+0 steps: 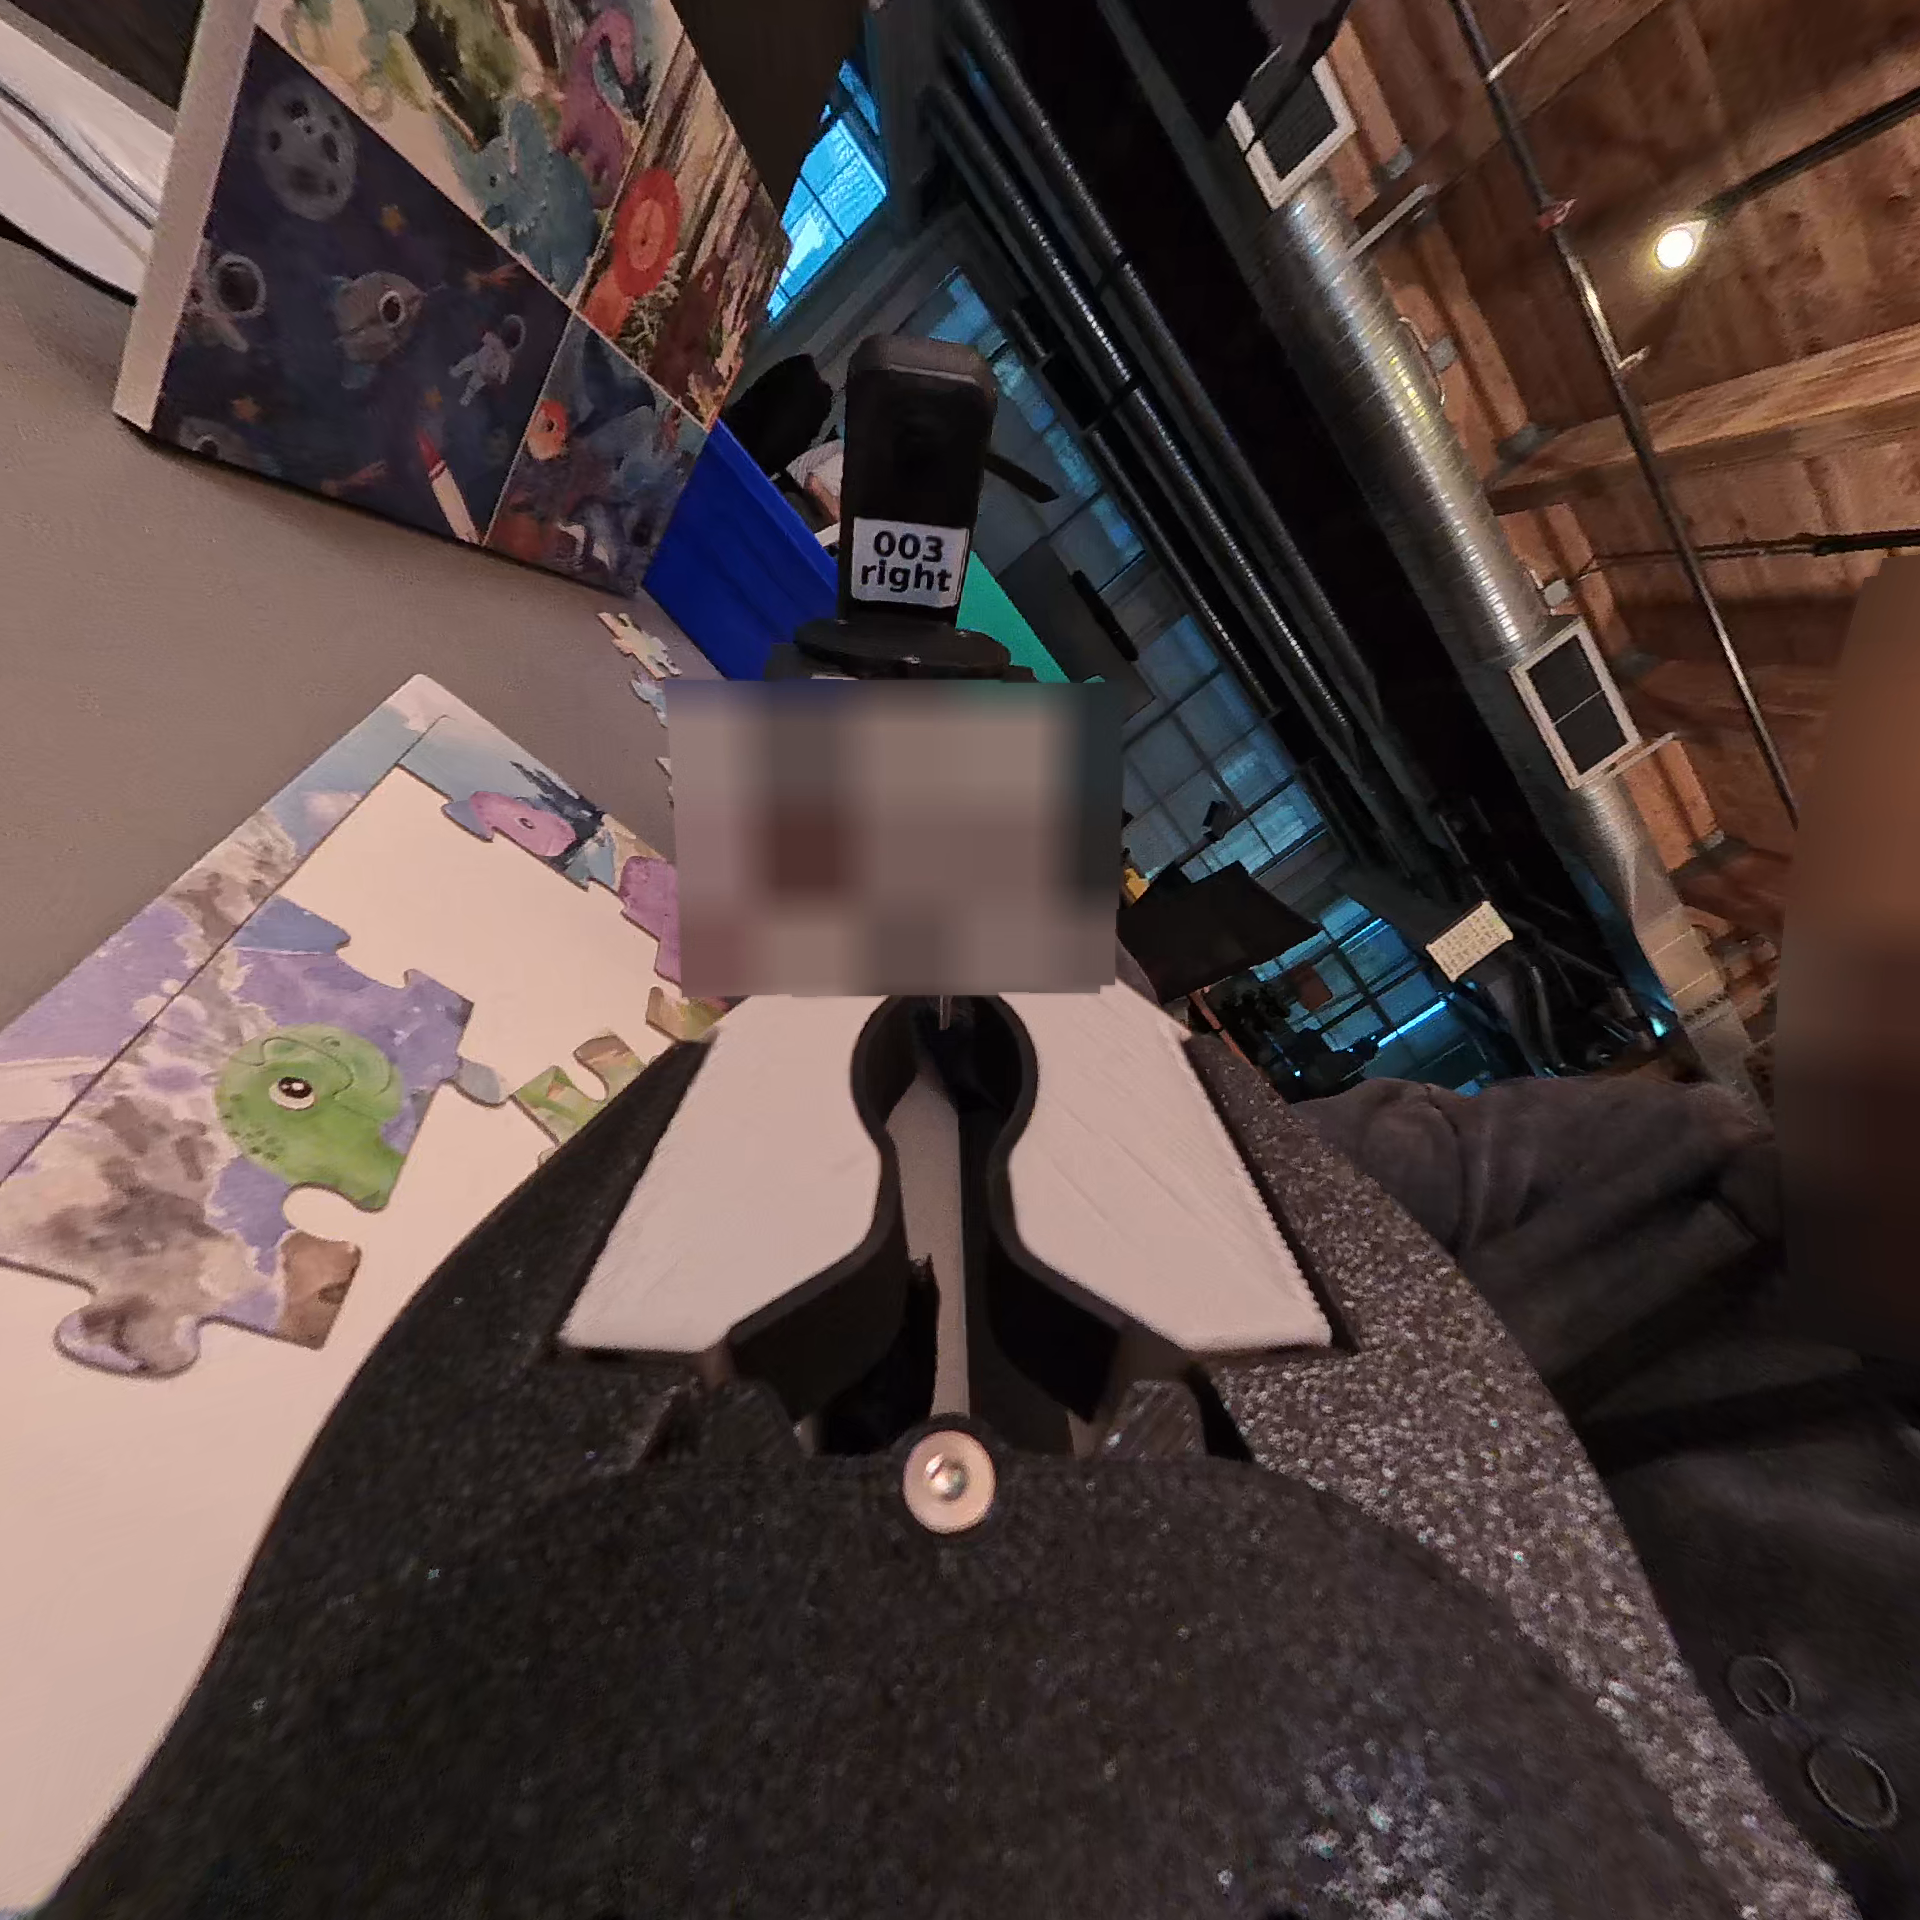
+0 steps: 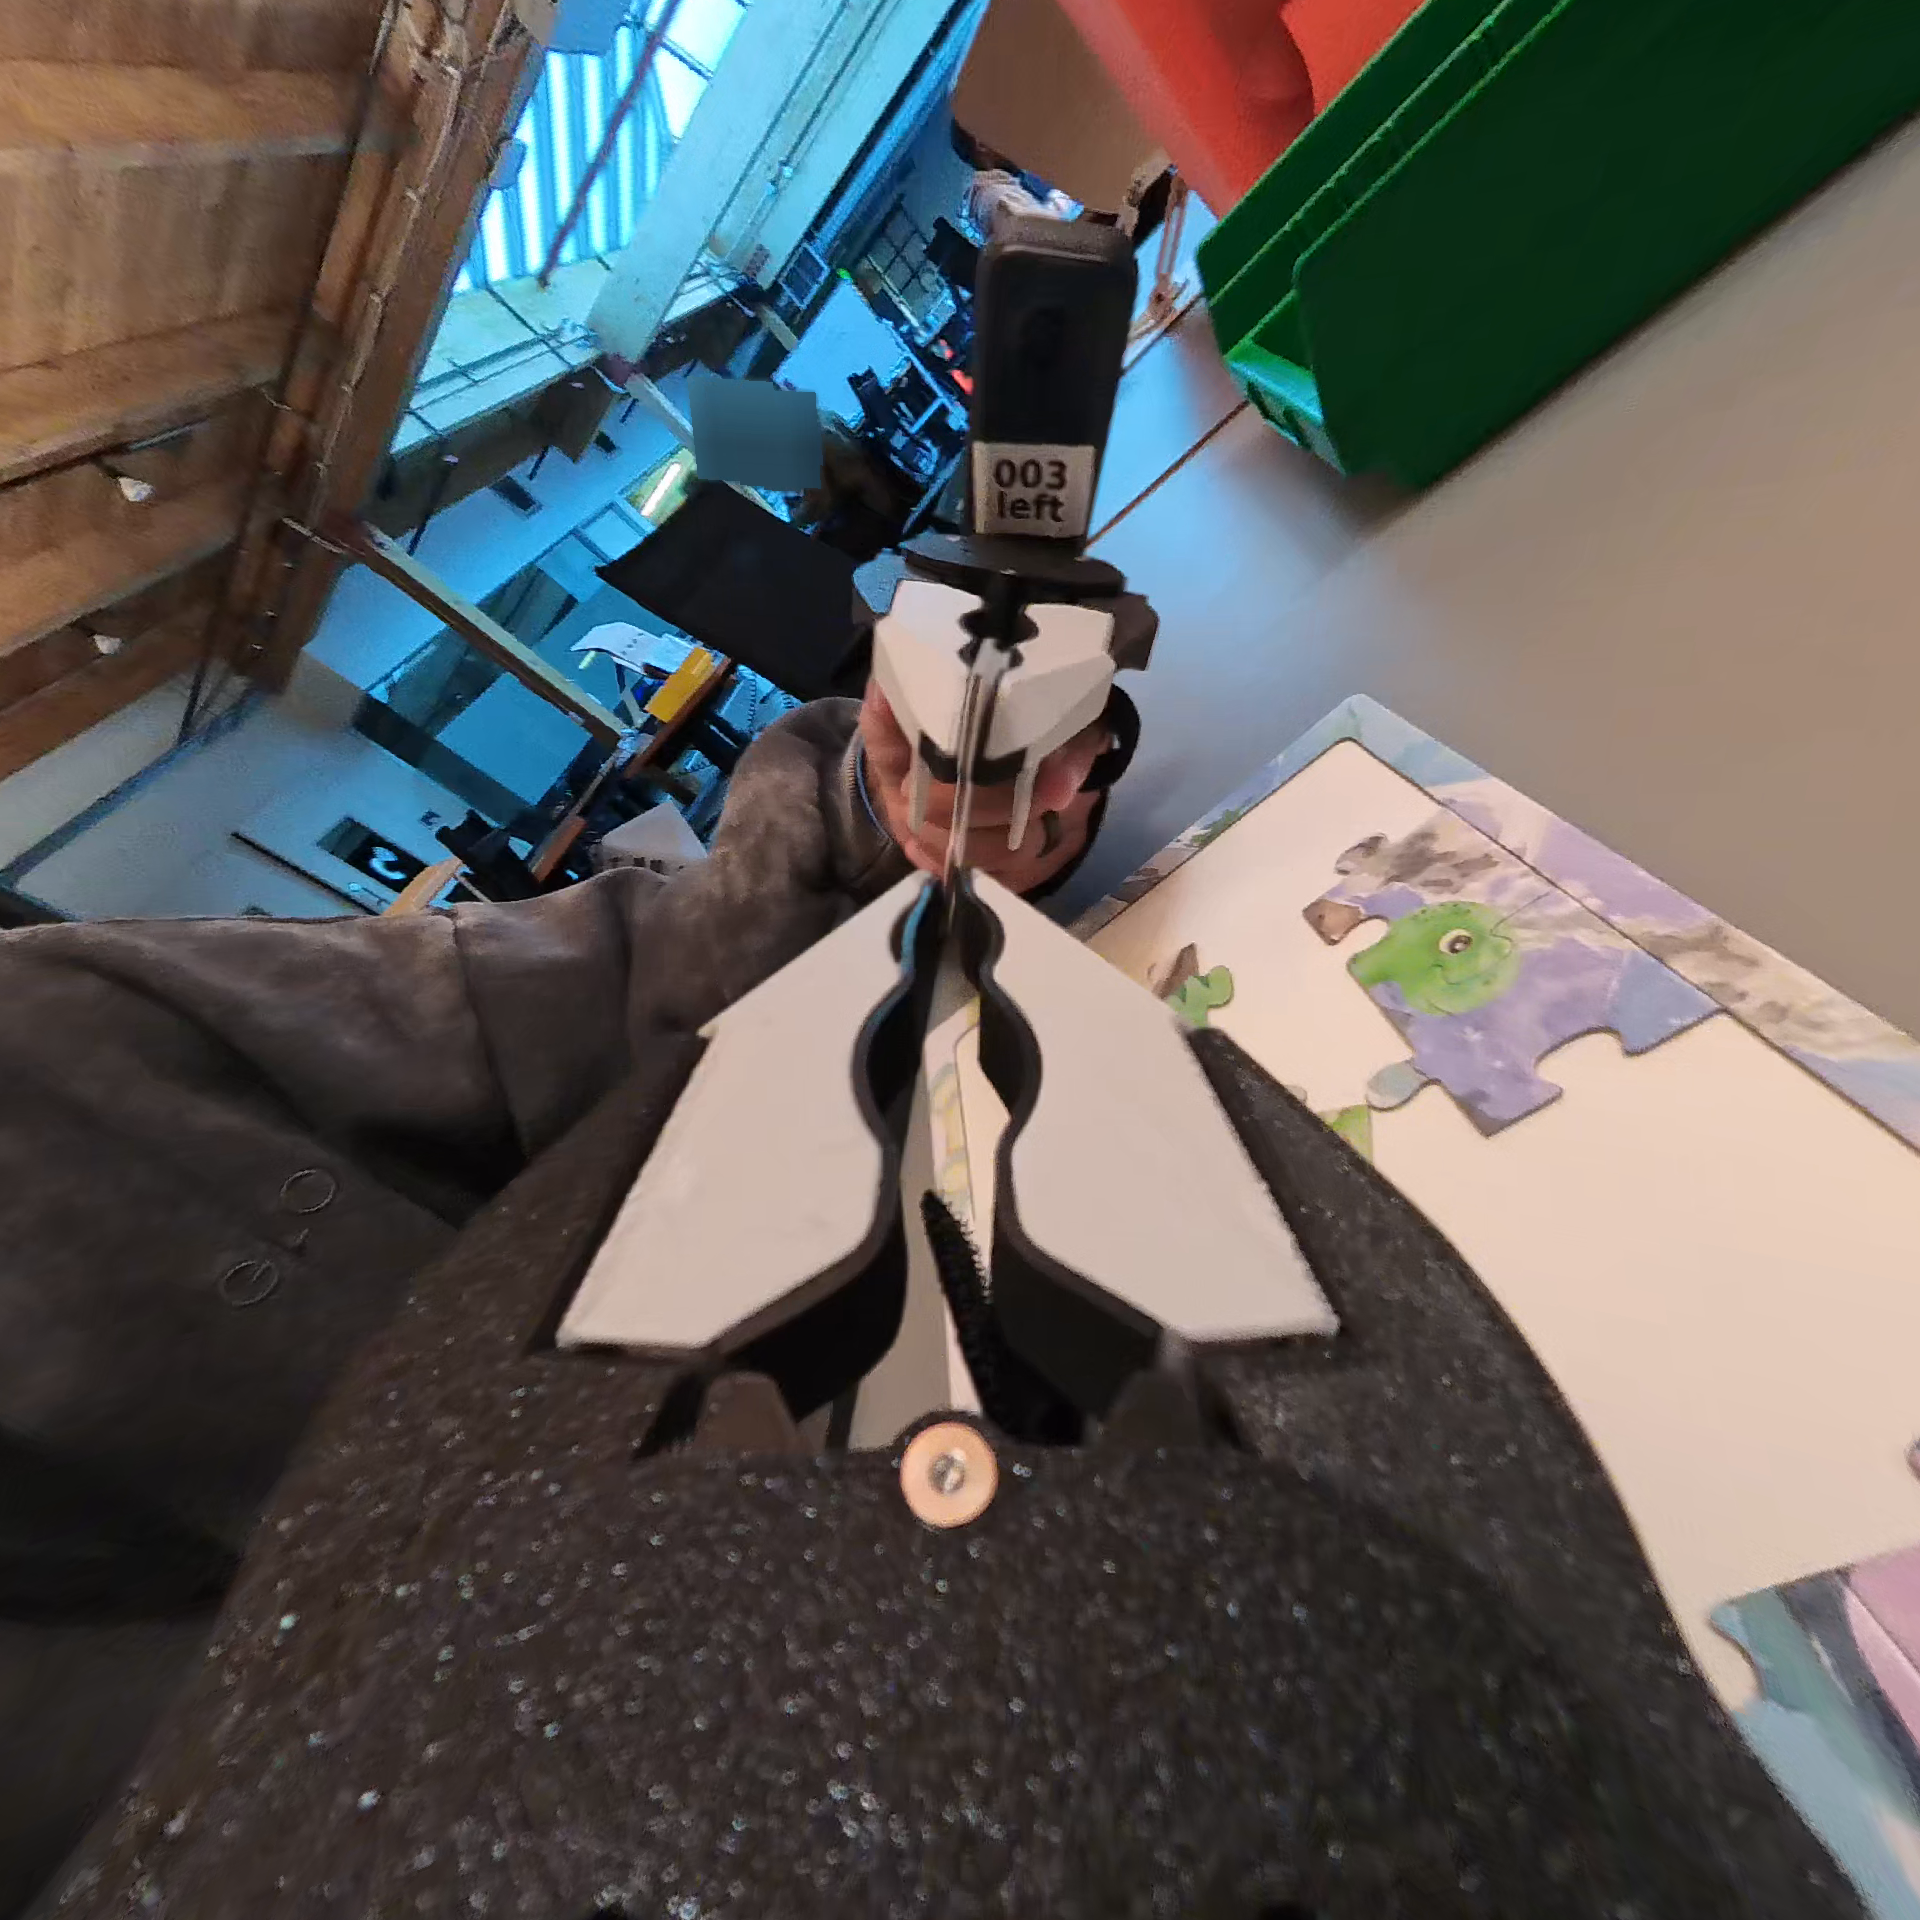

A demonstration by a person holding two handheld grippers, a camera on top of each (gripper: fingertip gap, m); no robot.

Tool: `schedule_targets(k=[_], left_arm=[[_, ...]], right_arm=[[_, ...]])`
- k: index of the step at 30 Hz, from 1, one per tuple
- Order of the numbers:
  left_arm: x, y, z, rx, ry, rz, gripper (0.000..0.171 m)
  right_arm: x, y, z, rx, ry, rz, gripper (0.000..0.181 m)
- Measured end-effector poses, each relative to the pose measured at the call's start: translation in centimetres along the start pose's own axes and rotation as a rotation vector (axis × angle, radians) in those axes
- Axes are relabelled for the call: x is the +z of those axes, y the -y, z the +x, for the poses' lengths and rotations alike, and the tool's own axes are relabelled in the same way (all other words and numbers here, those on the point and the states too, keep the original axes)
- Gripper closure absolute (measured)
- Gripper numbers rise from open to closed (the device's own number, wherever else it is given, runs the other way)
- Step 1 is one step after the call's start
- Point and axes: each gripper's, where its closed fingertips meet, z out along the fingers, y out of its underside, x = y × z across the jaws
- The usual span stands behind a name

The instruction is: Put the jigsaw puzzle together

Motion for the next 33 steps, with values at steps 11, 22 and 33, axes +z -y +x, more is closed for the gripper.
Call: schedule_targets(k=[11, 22, 33], left_arm=[[-2.4, 0.2, -7.7, 0.332, 0.631, -0.107, 0.171], [-3.6, -2.9, -12.1, 0.62, 0.978, -0.45, 0.171], [-3.9, -3.2, -12.6, 0.626, 1.007, -0.487, 0.171]], right_arm=[[-5.3, -3.2, 10.2, 0.368, -0.427, -0.021, 0.18], [-4.8, -3.7, 10.4, 0.359, -0.453, -0.072, 0.18], [-5.2, -4.6, 11.5, 0.329, -0.55, -0.13, 0.172]])
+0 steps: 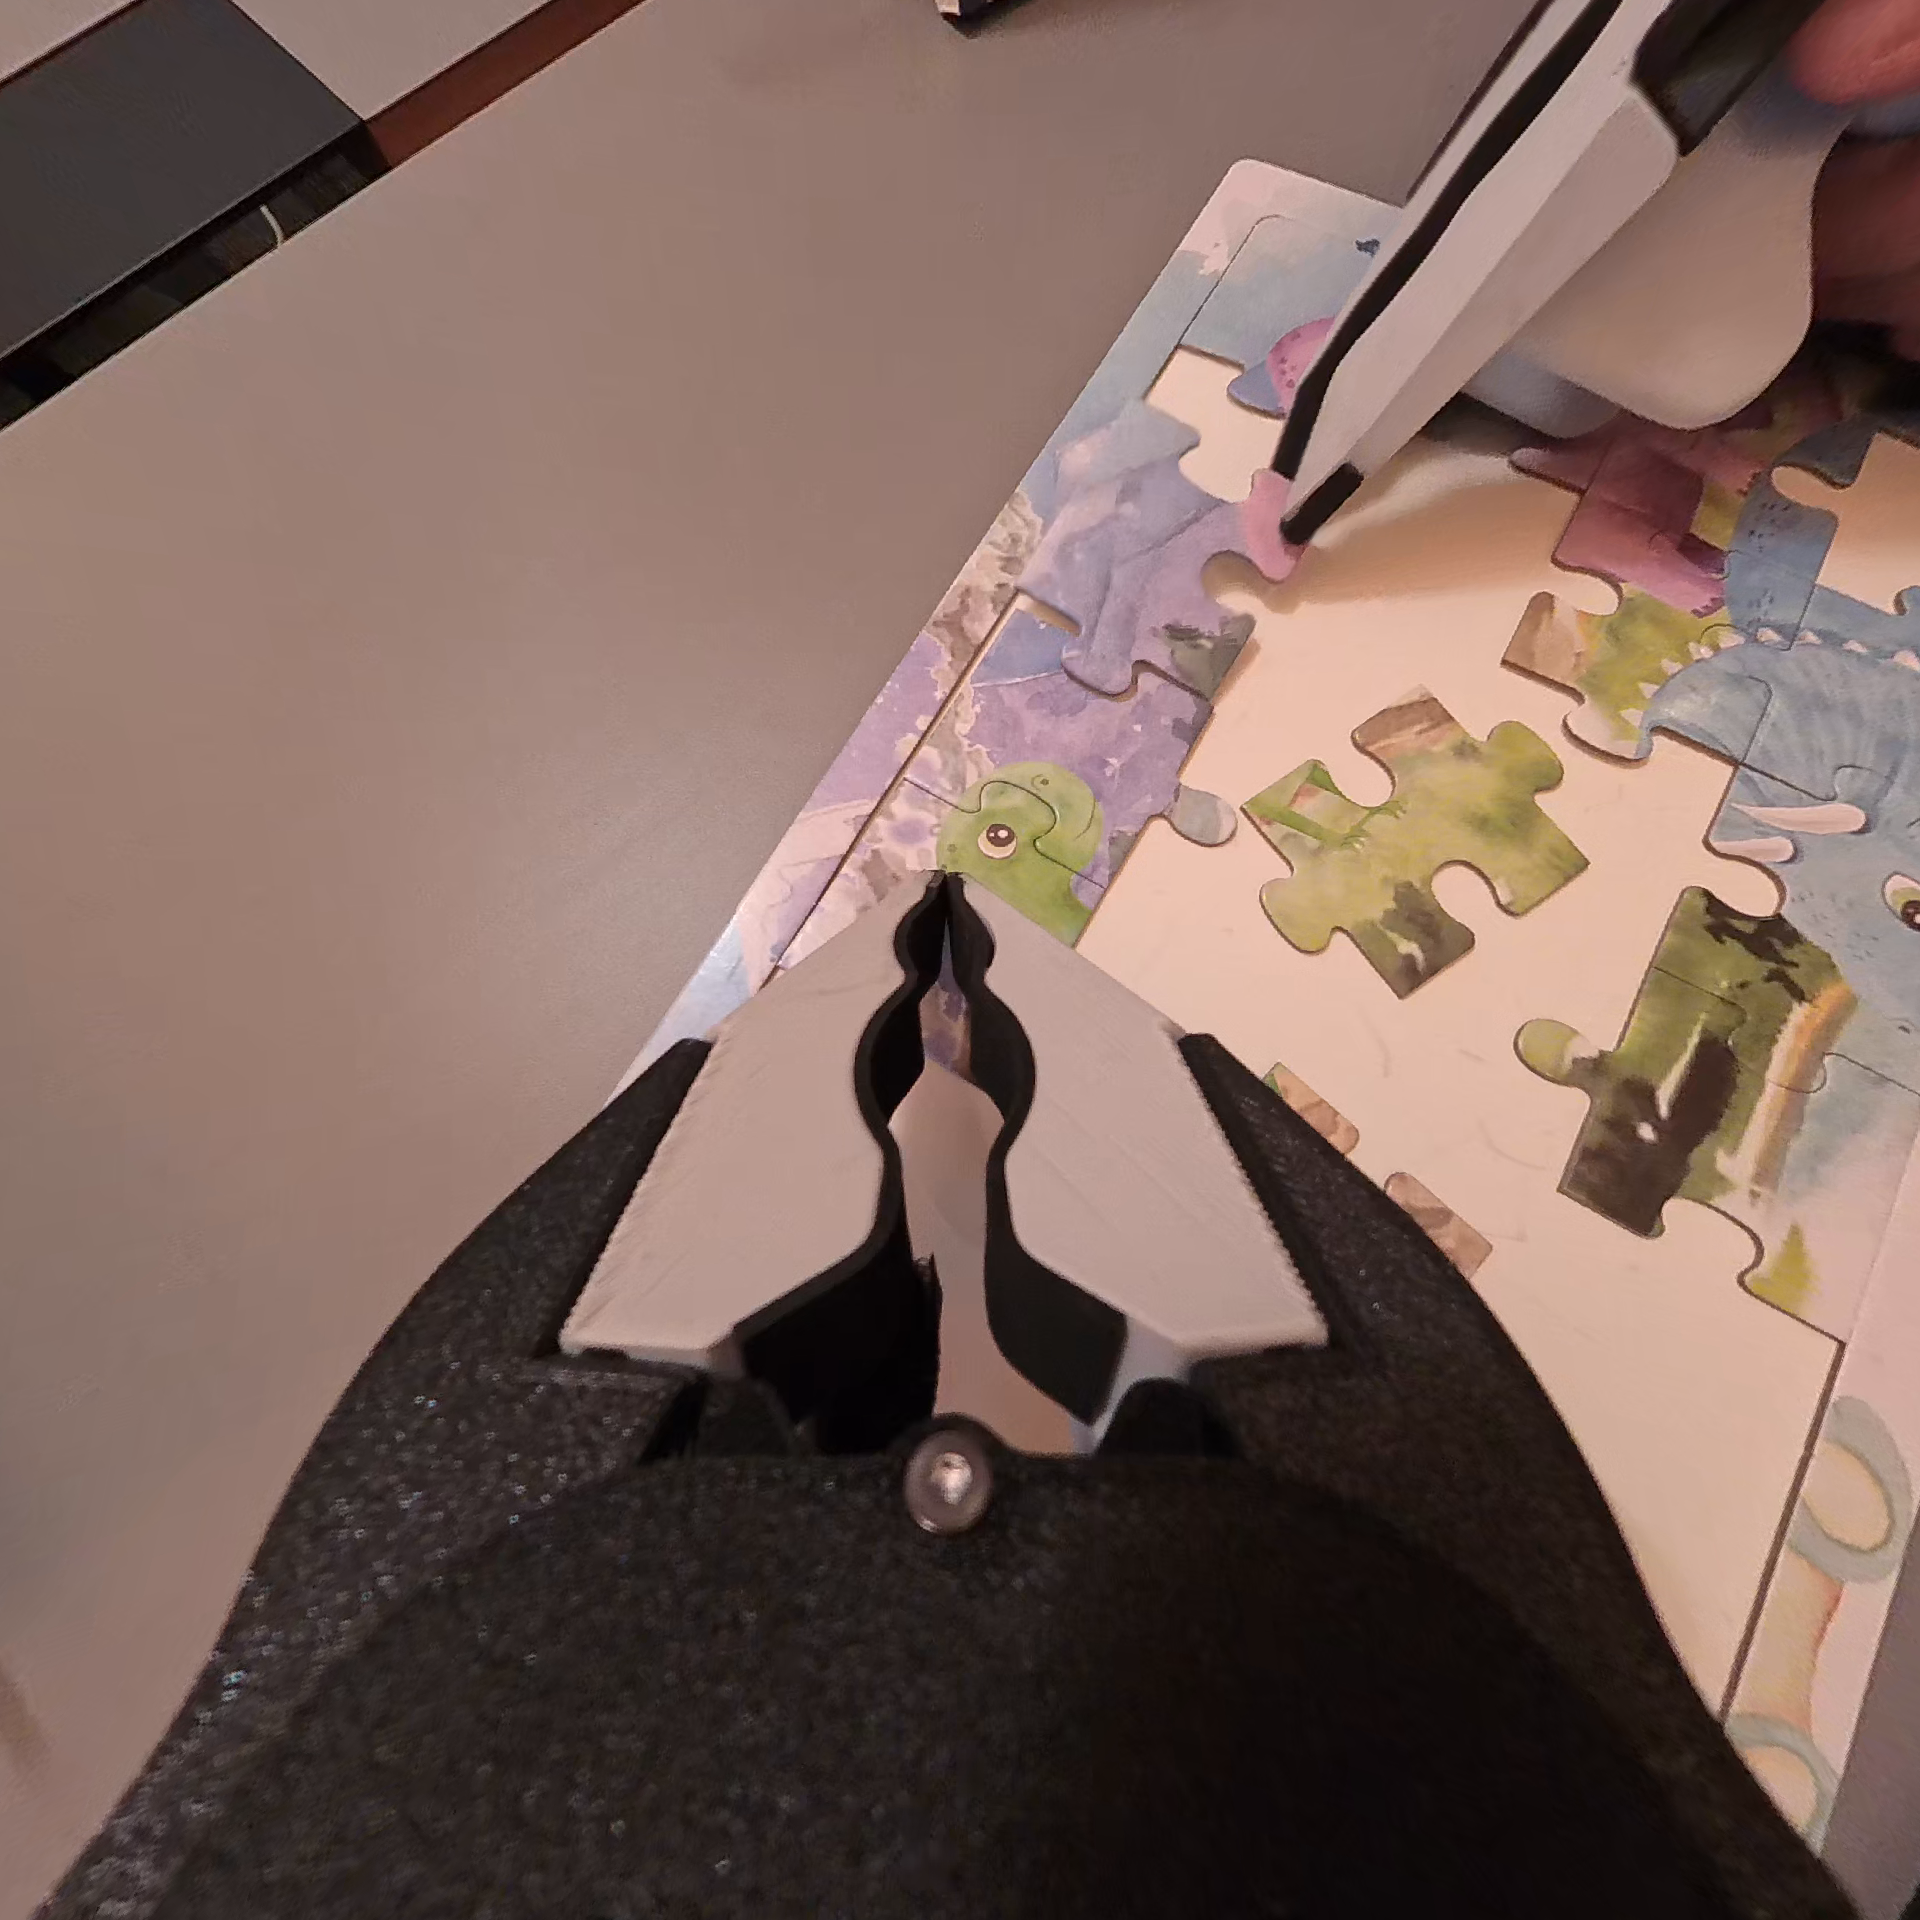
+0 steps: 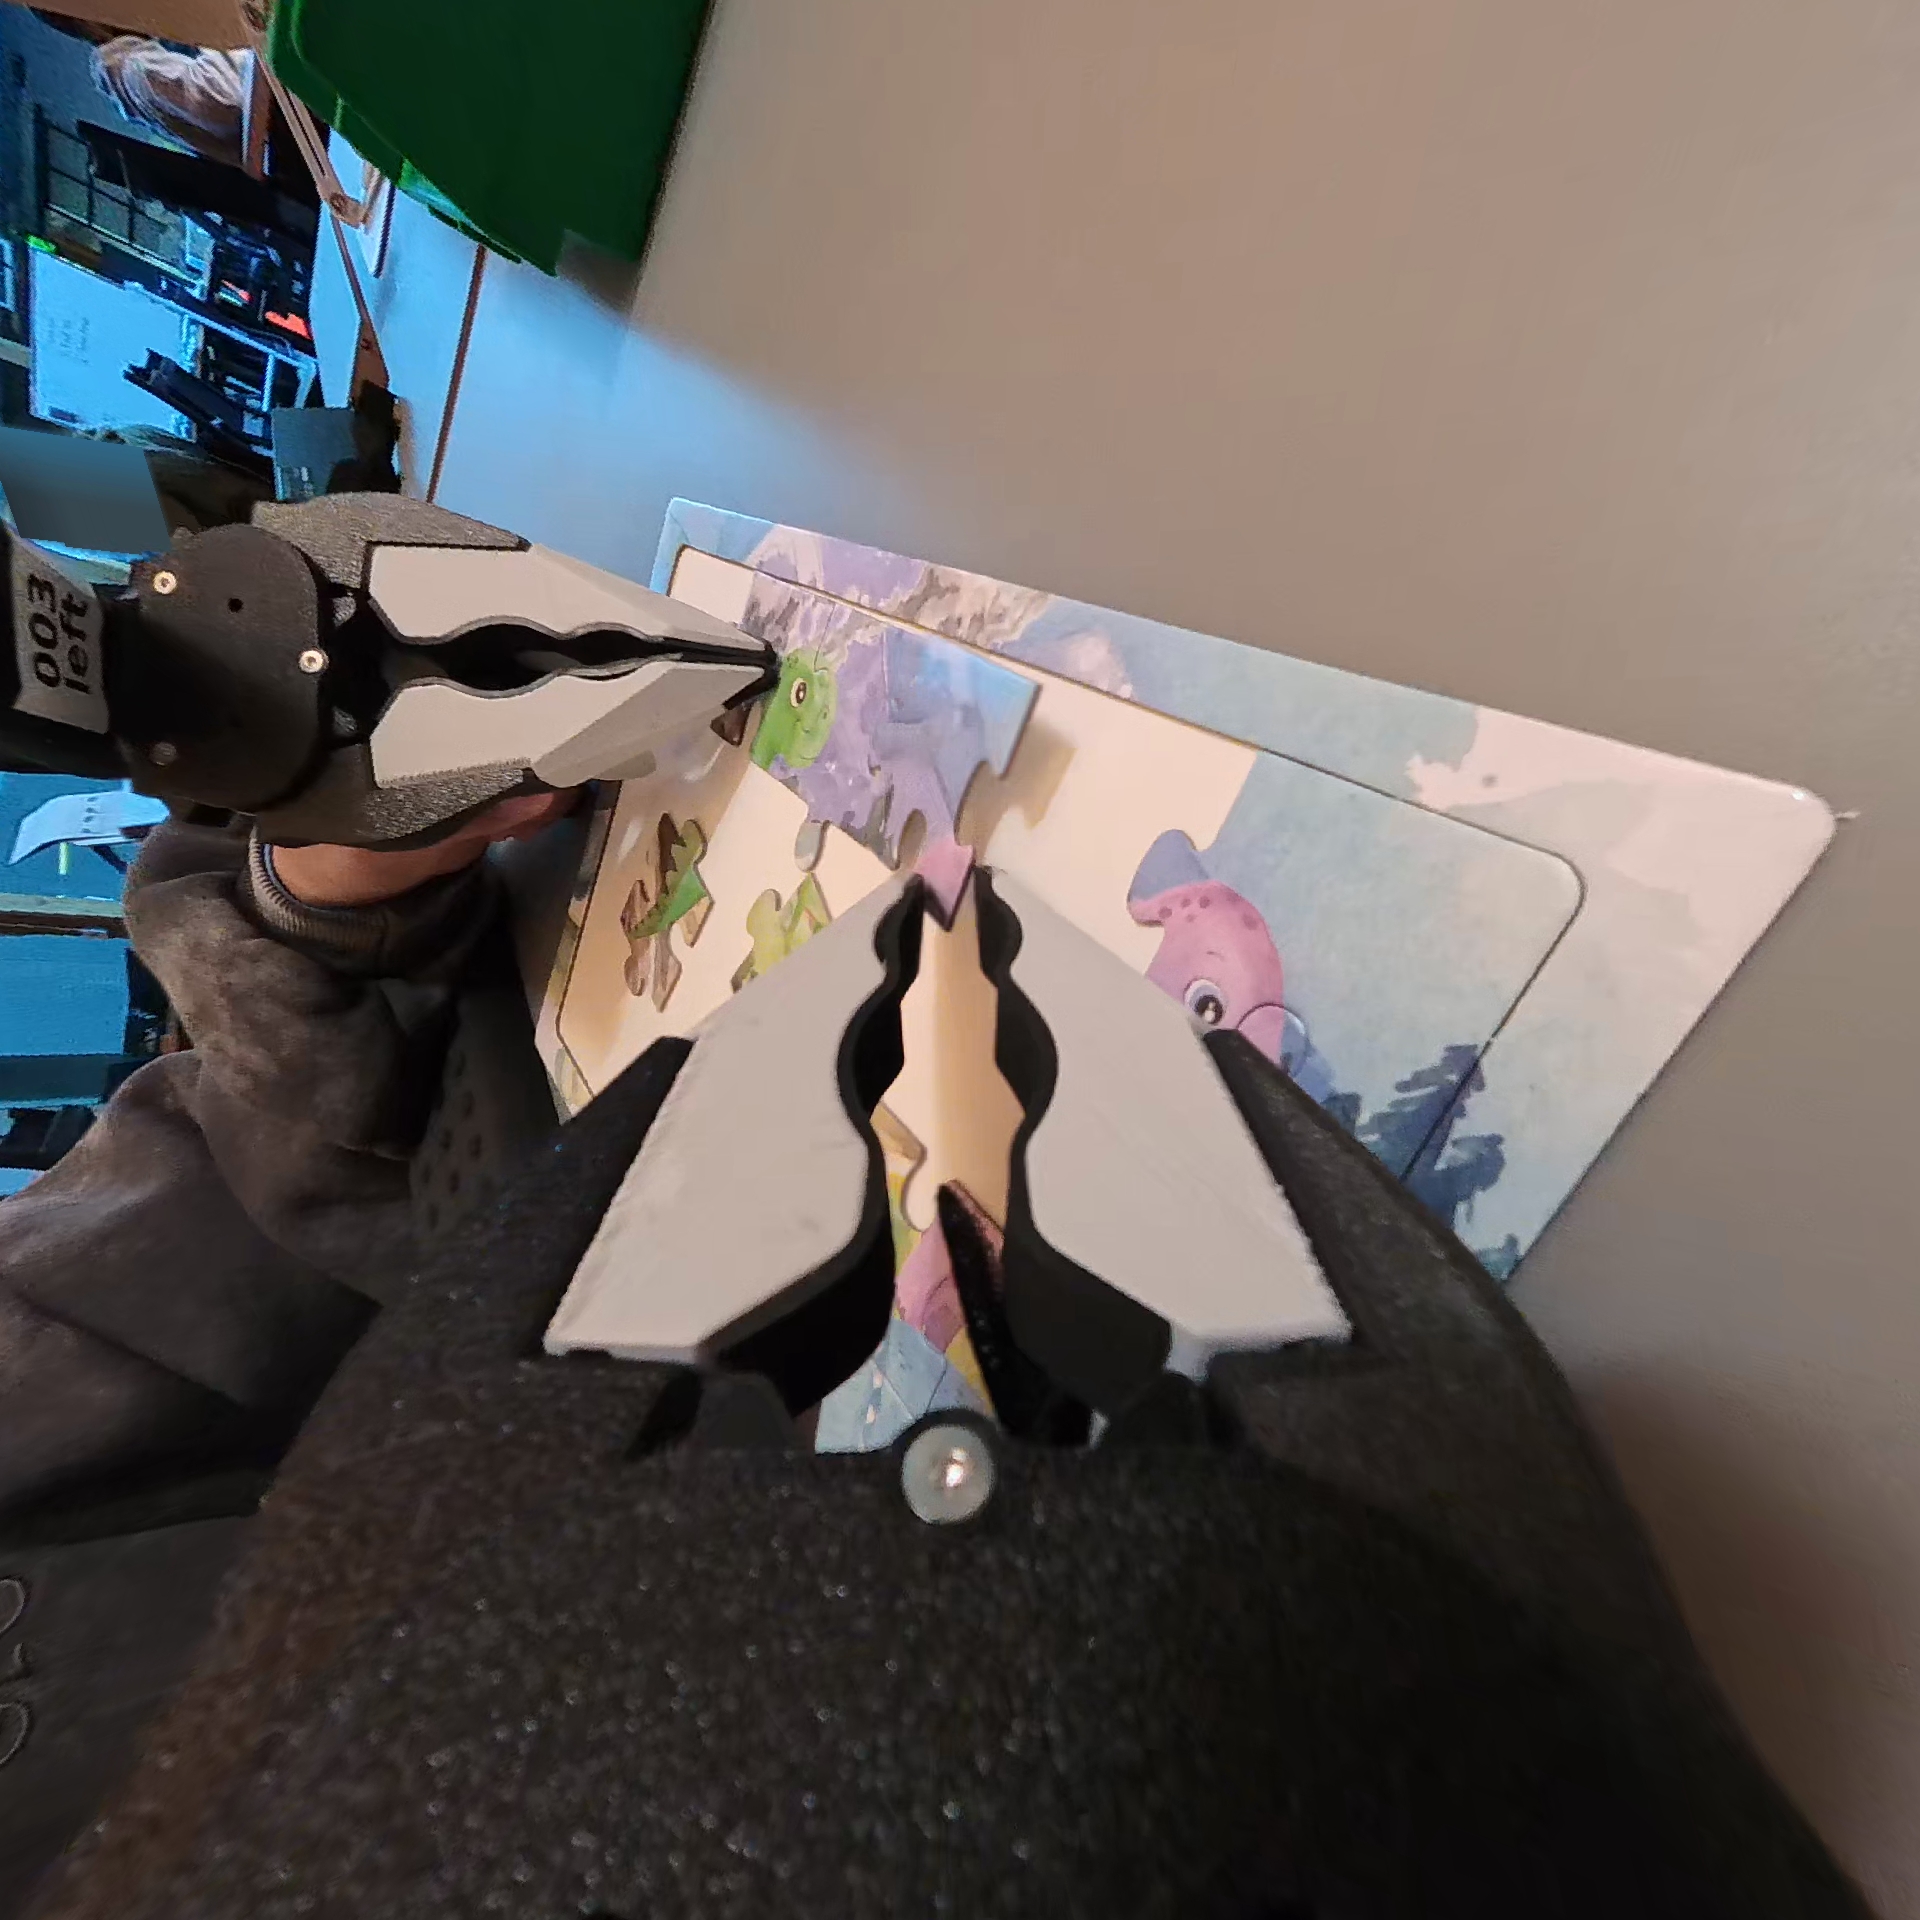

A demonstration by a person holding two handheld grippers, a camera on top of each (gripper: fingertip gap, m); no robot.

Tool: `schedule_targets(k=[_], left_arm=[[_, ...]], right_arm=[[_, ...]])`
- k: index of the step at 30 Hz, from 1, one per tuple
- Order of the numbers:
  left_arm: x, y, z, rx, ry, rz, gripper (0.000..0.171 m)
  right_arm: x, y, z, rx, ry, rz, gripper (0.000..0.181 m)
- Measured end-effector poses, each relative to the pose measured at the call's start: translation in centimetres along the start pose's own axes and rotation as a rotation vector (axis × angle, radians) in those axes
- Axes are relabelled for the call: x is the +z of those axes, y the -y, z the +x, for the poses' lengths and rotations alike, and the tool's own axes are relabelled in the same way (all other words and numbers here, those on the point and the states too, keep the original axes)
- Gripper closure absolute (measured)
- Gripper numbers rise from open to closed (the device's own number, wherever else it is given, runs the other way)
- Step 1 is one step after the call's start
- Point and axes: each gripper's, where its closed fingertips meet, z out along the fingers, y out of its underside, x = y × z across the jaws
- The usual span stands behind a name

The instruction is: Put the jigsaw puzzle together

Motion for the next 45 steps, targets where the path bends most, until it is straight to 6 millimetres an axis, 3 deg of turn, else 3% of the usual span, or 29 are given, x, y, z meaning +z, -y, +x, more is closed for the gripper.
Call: schedule_targets(k=[3, 8, 15, 27, 31, 37, 41, 45], left_arm=[[0.0, 0.0, 0.0, 0.009, 0.003, -0.001, 0.171], [0.0, 0.0, 0.0, 0.008, 0.001, -0.001, 0.171], [0.0, 0.0, 0.0, 0.015, 0.002, -0.001, 0.171], [0.0, 0.0, 0.0, 0.022, 0.005, -0.001, 0.171], [0.0, 0.0, 0.0, 0.025, 0.006, -0.001, 0.171], [0.0, 0.0, 0.0, 0.034, 0.012, -0.002, 0.171], [-0.1, 0.1, 0.0, 0.055, 0.02, 0.003, 0.171], [-0.5, 2.3, 1.5, 0.132, -0.045, 0.077, 0.146]], right_arm=[[-0.1, 0.2, -0.2, -0.006, 0.002, 0.011, 0.167], [0.1, 0.0, 0.0, 0.001, -0.002, -0.001, 0.173], [-0.4, 0.5, 0.2, -0.011, -0.037, 0.024, 0.161], [-0.5, 0.1, 0.8, 0.003, -0.066, 0.002, 0.181], [-1.9, 1.6, 0.3, 0.063, 0.01, 0.095, 0.181], [-5.4, 3.1, 2.0, 0.147, 0.007, 0.23, 0.181], [-5.3, 3.3, 2.3, 0.017, -0.101, 0.224, 0.178], [-5.1, 4.1, 1.9, -0.091, -0.161, 0.255, 0.169]])
